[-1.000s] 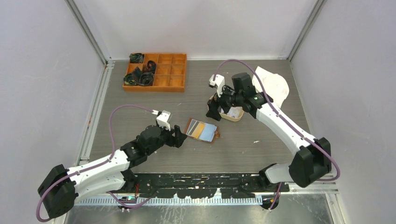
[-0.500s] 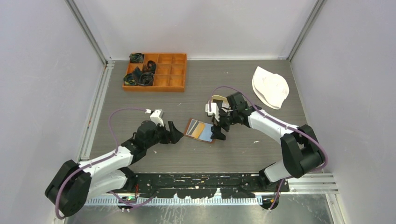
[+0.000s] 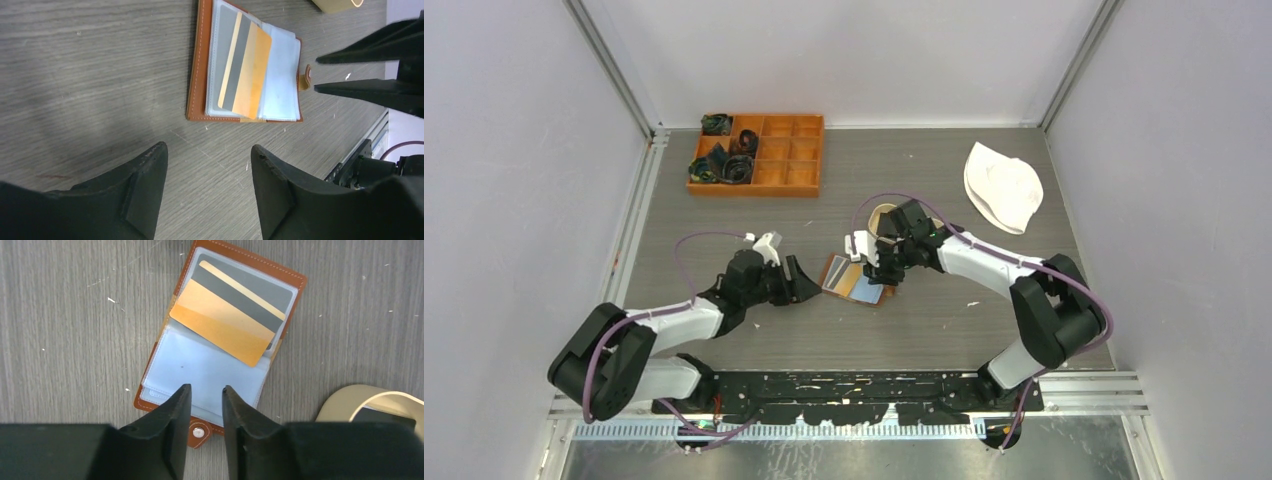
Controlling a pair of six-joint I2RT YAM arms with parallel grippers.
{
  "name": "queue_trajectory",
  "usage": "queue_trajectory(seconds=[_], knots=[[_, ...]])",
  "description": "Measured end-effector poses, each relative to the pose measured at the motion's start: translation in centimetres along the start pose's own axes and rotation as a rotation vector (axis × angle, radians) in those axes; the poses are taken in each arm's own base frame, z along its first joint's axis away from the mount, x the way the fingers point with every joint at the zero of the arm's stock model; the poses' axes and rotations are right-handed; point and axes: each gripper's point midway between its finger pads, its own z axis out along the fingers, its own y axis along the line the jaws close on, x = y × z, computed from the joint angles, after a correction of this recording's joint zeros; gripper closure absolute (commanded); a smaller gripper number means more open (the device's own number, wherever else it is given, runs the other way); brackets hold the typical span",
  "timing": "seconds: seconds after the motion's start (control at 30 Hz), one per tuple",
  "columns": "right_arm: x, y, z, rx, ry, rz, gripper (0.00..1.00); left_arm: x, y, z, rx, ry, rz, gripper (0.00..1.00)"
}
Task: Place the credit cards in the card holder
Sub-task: Insert the credit card into the card holder.
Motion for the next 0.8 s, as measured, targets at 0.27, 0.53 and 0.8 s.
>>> queue_trajectory(seconds=[0.27,0.53,0.8], knots=[[1.4,0.3,1.7,0.003,0.114,-0.048,0.88,-2.0,0.0,2.2,-0.023,0.014,0.010,0.43],[2.0,-0.4,3.2,0.049,0.168,-0.047,0.99,-2.8,0.4,4.9,-0.009,0.065,0.018,0.43],[1.9,-1.7,4.3,0.134,0.191,-0.040,0.99,-3.0,-0.2,6.4,0.064,0.084,0.017,0.56]])
